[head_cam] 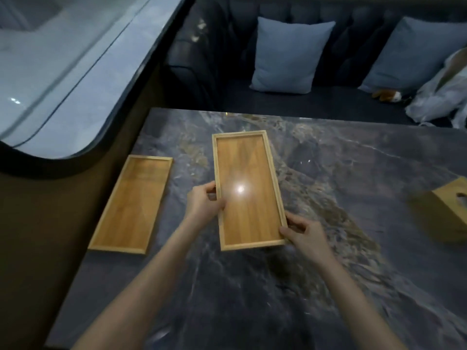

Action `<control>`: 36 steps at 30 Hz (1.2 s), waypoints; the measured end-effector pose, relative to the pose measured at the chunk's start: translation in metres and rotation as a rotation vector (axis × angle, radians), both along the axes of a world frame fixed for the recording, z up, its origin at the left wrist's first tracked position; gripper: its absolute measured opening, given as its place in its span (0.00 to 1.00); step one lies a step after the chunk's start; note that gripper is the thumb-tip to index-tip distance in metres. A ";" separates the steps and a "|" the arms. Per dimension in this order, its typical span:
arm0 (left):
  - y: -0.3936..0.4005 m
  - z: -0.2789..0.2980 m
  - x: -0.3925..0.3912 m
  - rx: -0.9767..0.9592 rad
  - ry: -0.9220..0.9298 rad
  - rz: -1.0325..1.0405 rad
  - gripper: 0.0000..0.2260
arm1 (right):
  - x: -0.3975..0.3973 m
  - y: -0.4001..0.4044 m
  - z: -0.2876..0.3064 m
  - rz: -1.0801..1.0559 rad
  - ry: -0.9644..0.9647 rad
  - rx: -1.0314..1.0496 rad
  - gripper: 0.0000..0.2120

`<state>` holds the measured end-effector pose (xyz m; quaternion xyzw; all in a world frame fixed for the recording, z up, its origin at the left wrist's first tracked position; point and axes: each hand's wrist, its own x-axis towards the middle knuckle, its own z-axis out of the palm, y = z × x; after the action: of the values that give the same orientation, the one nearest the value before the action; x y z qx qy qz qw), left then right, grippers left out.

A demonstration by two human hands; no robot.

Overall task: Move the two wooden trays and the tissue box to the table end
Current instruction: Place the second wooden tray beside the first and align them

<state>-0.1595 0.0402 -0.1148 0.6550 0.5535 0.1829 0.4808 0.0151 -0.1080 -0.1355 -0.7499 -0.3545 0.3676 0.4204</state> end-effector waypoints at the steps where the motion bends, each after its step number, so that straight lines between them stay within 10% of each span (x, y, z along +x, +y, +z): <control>1: 0.004 -0.004 -0.011 0.004 -0.002 0.007 0.18 | -0.011 0.005 -0.006 -0.005 -0.001 -0.009 0.21; 23: 0.055 -0.081 -0.100 -0.002 0.157 0.038 0.14 | -0.113 0.060 -0.065 -0.033 0.087 -0.168 0.21; 36: 0.065 -0.090 -0.097 0.139 0.486 -0.099 0.09 | -0.121 0.075 -0.077 0.057 -0.244 -0.230 0.15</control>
<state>-0.2567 0.1056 -0.2048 0.7374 0.6063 0.0338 0.2958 -0.1062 -0.0331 -0.2123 -0.8219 -0.3795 0.3239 0.2750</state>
